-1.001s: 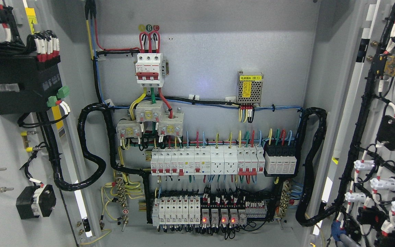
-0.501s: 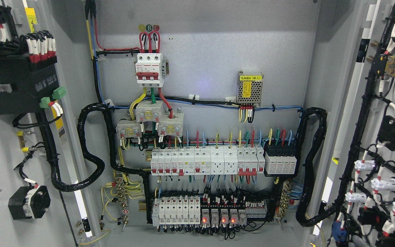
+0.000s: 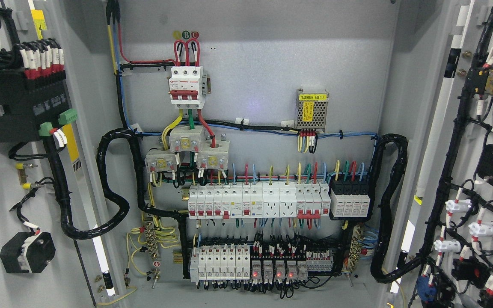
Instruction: Open door with both hands
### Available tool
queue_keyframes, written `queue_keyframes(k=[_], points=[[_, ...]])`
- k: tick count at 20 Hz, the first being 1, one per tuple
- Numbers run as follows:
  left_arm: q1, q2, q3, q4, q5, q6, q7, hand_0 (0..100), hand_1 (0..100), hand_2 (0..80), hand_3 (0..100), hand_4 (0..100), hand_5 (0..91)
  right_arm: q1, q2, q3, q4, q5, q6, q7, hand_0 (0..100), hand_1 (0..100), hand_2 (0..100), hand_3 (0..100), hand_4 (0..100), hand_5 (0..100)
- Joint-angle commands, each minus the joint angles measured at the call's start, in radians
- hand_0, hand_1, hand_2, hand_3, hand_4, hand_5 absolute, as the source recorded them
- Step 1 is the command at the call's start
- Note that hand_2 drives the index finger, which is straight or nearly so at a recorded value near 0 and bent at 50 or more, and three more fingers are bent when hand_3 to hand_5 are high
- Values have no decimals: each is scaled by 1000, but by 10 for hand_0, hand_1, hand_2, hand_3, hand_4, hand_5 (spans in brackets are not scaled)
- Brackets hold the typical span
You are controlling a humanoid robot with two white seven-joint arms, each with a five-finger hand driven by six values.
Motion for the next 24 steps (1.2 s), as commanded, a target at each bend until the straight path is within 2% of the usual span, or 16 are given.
queue_keyframes(k=[1, 3, 7, 11, 20, 24], points=[[-43, 78, 96, 156, 73, 8, -13, 120, 556, 0, 0, 0, 0, 16, 10, -74, 16, -18, 1, 0, 0, 500, 40, 0, 0, 0], [-48, 86, 107, 165, 73, 13, -13, 120, 556, 0, 0, 0, 0, 19, 10, -83, 22, -24, 0, 0, 0, 500, 40, 0, 0, 0], [-49, 86, 135, 176, 74, 40, -27, 120, 556, 0, 0, 0, 0, 19, 1, -103, 28, -148, 6, 1, 0, 500, 40, 0, 0, 0], [-65, 93, 165, 219, 104, 66, -55, 120, 556, 0, 0, 0, 0, 23, 0, -114, 37, -156, 7, 1, 0, 500, 40, 0, 0, 0], [-138, 148, 175, 351, 108, 83, -56, 120, 556, 0, 0, 0, 0, 23, -2, -131, 54, -178, 9, 3, 0, 500, 40, 0, 0, 0], [-175, 170, 175, 400, 110, 86, -56, 120, 556, 0, 0, 0, 0, 25, -25, -131, 56, -178, 9, 3, 0, 500, 40, 0, 0, 0]])
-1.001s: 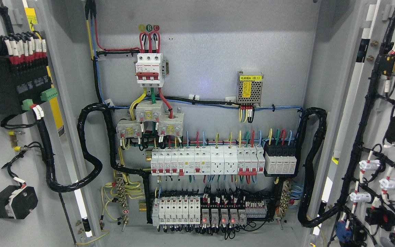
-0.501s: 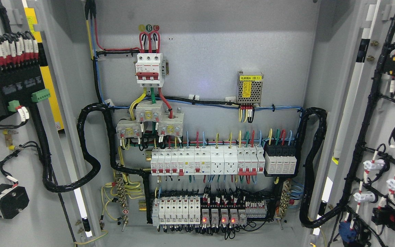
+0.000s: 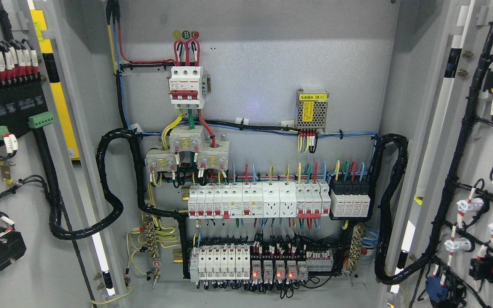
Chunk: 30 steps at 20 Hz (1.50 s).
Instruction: Open door with both hands
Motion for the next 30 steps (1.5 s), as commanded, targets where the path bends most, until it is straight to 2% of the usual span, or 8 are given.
queue_keyframes(k=[1, 3, 6, 19, 30], points=[[-53, 61, 28, 145, 4, 7, 1, 120, 556, 0, 0, 0, 0, 2, -24, -24, 14, -9, 1, 1, 0, 500, 40, 0, 0, 0], [-73, 64, 28, 168, 4, 14, 1, 120, 556, 0, 0, 0, 0, 2, -36, -24, 14, -9, 1, 1, 0, 500, 40, 0, 0, 0], [-100, 77, 26, 203, 4, 33, 1, 120, 556, 0, 0, 0, 0, 2, -36, -24, 23, -9, 1, 1, 0, 500, 40, 0, 0, 0], [-208, 126, 10, 318, 1, 36, 1, 120, 556, 0, 0, 0, 0, 8, -21, -60, 39, -9, -7, 1, 0, 500, 40, 0, 0, 0], [-198, 113, -6, 293, 1, 44, 1, 120, 556, 0, 0, 0, 0, 14, -20, -50, 33, -8, -12, 1, 0, 500, 40, 0, 0, 0]])
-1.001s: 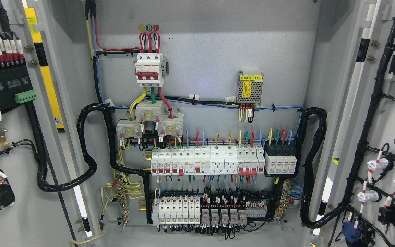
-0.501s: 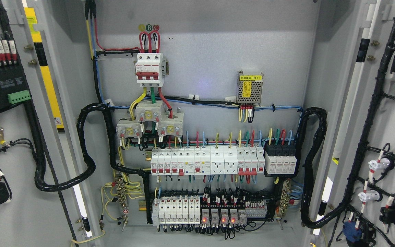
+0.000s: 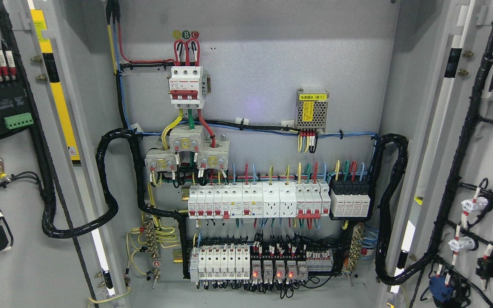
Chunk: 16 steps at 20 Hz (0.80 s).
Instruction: Open door with both hands
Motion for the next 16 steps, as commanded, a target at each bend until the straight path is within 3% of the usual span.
queue_keyframes(k=[1, 8, 16], points=[[2, 7, -23, 5, 0, 1, 0, 120, 556, 0, 0, 0, 0, 9, -2, 1, -3, 1, -2, 0, 0, 500, 40, 0, 0, 0], [61, -4, -84, -160, -2, -2, 0, 120, 556, 0, 0, 0, 0, 14, -10, 13, -19, 3, -39, 0, 0, 500, 40, 0, 0, 0], [126, -47, -222, -328, -22, -13, 1, 120, 556, 0, 0, 0, 0, 7, -31, 98, -51, 10, -62, 1, 0, 500, 40, 0, 0, 0]])
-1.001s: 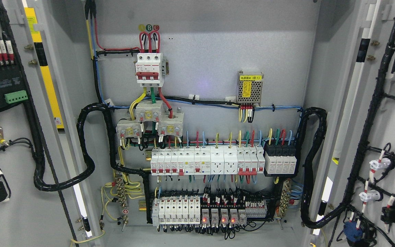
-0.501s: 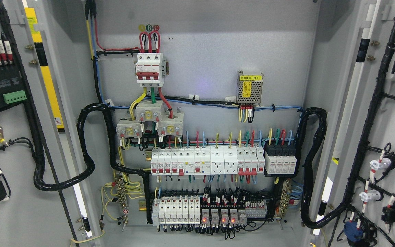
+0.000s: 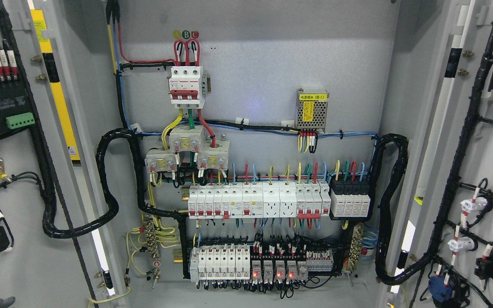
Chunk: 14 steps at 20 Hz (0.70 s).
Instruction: Open door with both hands
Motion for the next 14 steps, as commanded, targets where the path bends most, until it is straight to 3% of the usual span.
queue_keyframes(k=[1, 4, 10, 14], points=[[44, -35, -132, -180, -20, -8, -1, 120, 556, 0, 0, 0, 0, -7, -25, 84, -27, 11, -3, 5, 0, 500, 40, 0, 0, 0], [59, -40, -170, -209, -71, -22, -1, 120, 556, 0, 0, 0, 0, -5, -46, 187, -18, 14, -2, 5, 0, 500, 40, 0, 0, 0], [94, -195, -279, -121, -295, -46, 0, 120, 556, 0, 0, 0, 0, -10, -45, 441, 175, 164, 0, 11, 0, 500, 40, 0, 0, 0], [107, -227, -402, 98, -326, -46, 2, 120, 556, 0, 0, 0, 0, -10, -26, 541, 376, 235, 0, 11, 0, 500, 40, 0, 0, 0]])
